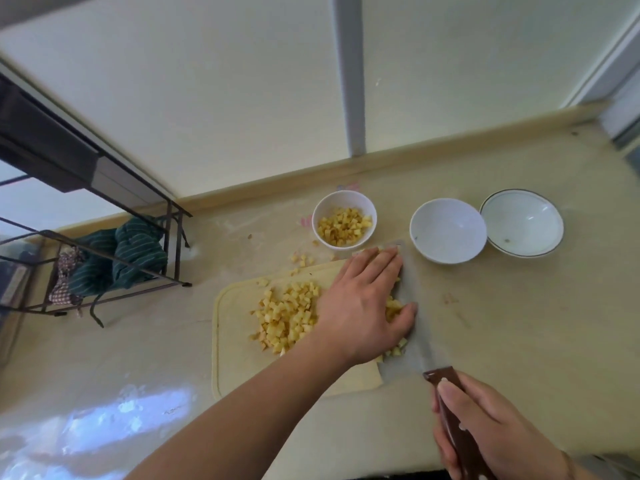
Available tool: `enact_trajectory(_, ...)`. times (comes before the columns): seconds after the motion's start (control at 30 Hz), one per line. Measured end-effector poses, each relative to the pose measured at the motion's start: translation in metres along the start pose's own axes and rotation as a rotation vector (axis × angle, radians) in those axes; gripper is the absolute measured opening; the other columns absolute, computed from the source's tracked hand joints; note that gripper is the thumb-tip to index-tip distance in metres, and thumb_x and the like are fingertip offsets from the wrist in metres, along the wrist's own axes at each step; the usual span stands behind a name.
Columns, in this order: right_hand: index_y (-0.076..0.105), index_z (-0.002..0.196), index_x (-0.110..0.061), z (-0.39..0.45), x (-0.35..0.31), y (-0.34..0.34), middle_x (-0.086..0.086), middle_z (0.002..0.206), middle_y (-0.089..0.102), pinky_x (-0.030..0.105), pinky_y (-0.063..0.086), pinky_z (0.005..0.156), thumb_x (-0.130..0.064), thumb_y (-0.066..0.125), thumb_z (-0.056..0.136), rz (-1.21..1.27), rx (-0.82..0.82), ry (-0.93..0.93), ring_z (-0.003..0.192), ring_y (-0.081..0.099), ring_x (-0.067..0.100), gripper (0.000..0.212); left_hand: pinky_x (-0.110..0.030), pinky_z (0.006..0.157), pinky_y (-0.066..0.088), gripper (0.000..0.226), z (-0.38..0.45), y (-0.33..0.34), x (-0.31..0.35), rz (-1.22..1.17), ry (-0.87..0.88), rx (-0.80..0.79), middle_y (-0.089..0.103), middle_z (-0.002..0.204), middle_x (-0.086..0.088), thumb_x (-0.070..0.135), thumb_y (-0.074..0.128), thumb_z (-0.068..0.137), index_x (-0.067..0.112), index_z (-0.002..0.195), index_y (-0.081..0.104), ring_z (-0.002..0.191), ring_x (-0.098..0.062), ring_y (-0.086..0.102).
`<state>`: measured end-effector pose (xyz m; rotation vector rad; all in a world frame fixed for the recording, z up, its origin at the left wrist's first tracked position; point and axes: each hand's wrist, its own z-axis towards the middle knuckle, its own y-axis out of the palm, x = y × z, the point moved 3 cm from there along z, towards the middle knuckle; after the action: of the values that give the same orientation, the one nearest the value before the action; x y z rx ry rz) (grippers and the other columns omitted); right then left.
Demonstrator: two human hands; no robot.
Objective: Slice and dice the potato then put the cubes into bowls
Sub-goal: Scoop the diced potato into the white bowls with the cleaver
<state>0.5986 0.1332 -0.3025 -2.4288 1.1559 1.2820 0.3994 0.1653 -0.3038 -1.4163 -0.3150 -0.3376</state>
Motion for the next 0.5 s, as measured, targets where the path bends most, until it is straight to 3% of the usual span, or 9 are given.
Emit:
enact_trajectory(0.1,0.045,0.090,-0.001,-0.007,-0.010,-0.017,0.021,0.055,0.057,0.027,0.041,0.042,-0.045,0.049,0.085,0.041,0.054,-0.020,0.042,0.051,0.028,0.045,-0.042,0.122,0.032,0.074,0.027,0.000,0.017,-0.021,0.047,-0.034,0.051,0.153,-0.005,0.054,0.050,0.089,0.007,0.147,0.053,0.144,-0.028,0.041)
enact_trajectory(0.27,0.050,0.084,-0.008,-0.015,-0.029,-0.043,0.022,0.055,0.056,0.026,0.041,0.040,-0.059,0.058,0.072,0.123,0.123,-0.021,0.042,0.052,0.027,0.053,-0.041,0.119,0.035,0.076,0.068,0.012,0.040,-0.037,0.093,-0.115,0.055,0.150,-0.007,0.055,0.044,0.086,0.006,0.143,0.057,0.140,-0.031,0.046)
enact_trajectory(0.4,0.042,0.091,0.003,-0.012,-0.039,-0.054,0.024,0.053,0.052,0.023,0.037,0.037,-0.045,0.052,0.081,0.253,0.138,0.008,0.038,0.051,0.025,0.050,-0.037,0.123,0.025,0.078,0.095,0.018,0.047,-0.043,0.078,-0.281,0.048,0.156,-0.004,0.057,0.040,0.087,0.009,0.148,0.051,0.146,-0.026,0.038)
enact_trajectory(0.5,0.042,0.088,0.002,-0.006,-0.049,-0.055,0.025,0.053,0.050,0.024,0.038,0.037,-0.043,0.055,0.079,0.331,0.130,0.035,0.038,0.052,0.026,0.048,-0.034,0.125,0.019,0.078,0.111,0.021,0.045,-0.031,0.067,-0.429,0.041,0.160,-0.001,0.054,0.043,0.087,0.012,0.152,0.046,0.150,-0.023,0.031)
